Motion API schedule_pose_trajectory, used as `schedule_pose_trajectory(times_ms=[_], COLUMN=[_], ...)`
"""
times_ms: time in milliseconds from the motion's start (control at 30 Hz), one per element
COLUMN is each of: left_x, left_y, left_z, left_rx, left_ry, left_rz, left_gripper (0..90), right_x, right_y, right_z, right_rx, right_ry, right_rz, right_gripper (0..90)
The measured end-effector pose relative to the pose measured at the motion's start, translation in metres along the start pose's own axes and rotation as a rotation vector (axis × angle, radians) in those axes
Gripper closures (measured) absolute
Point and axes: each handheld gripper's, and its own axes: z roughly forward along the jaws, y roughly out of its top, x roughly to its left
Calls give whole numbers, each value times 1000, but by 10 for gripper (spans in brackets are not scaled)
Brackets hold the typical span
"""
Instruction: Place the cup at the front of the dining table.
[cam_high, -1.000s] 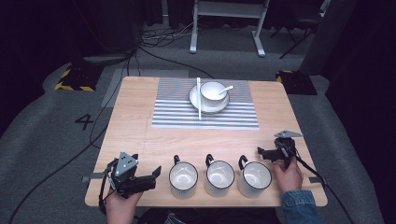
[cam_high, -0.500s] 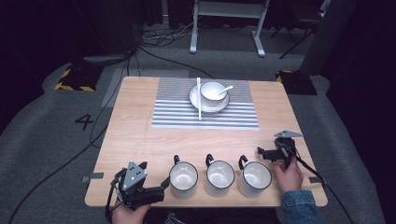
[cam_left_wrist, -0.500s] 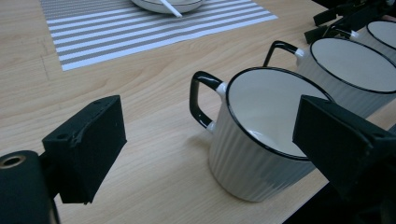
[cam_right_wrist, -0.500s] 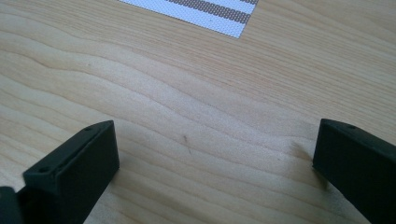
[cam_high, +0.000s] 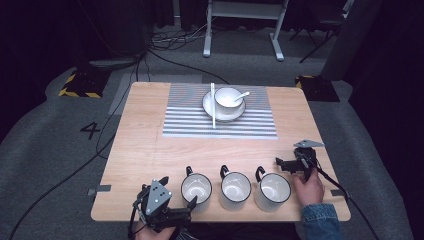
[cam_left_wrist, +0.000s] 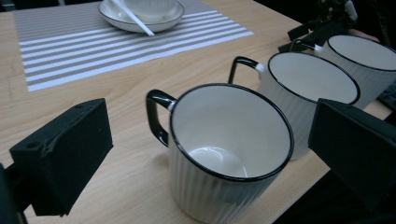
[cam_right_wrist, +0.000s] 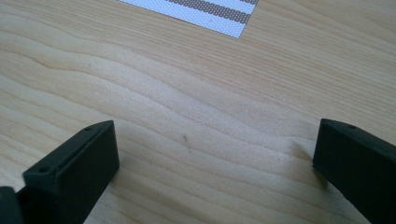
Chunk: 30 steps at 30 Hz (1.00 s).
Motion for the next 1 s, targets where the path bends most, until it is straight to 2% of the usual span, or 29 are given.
schedule_pose_trajectory(times_ms=[167, 533, 633, 667, 767, 900, 1000], left_x=[-2, 4, 1, 0, -1, 4, 5], left_y=[-9, -25, -29, -28, -30, -35, -37], left_z=[11, 27, 37, 39, 46, 56, 61], left_rx=[32, 26, 32, 39, 40, 52, 40], left_ry=[-25, -89, -114, -109, -93, -121, -126], left_rz=[-4, -8, 24, 50, 68, 27, 30], left_gripper=[0, 0, 0, 0, 0, 0, 0], right_x=[0, 0, 0, 0, 0, 0, 0], right_y=[0, 0, 0, 0, 0, 0, 0], right_z=[0, 0, 0, 0, 0, 0, 0], right_rx=[6, 7, 7, 6, 6, 6, 5], right_ry=[-3, -3, -3, -3, -3, -3, -4], right_rz=[0, 0, 0, 0, 0, 0, -1], right_gripper=[3, 2, 2, 2, 2, 3, 3])
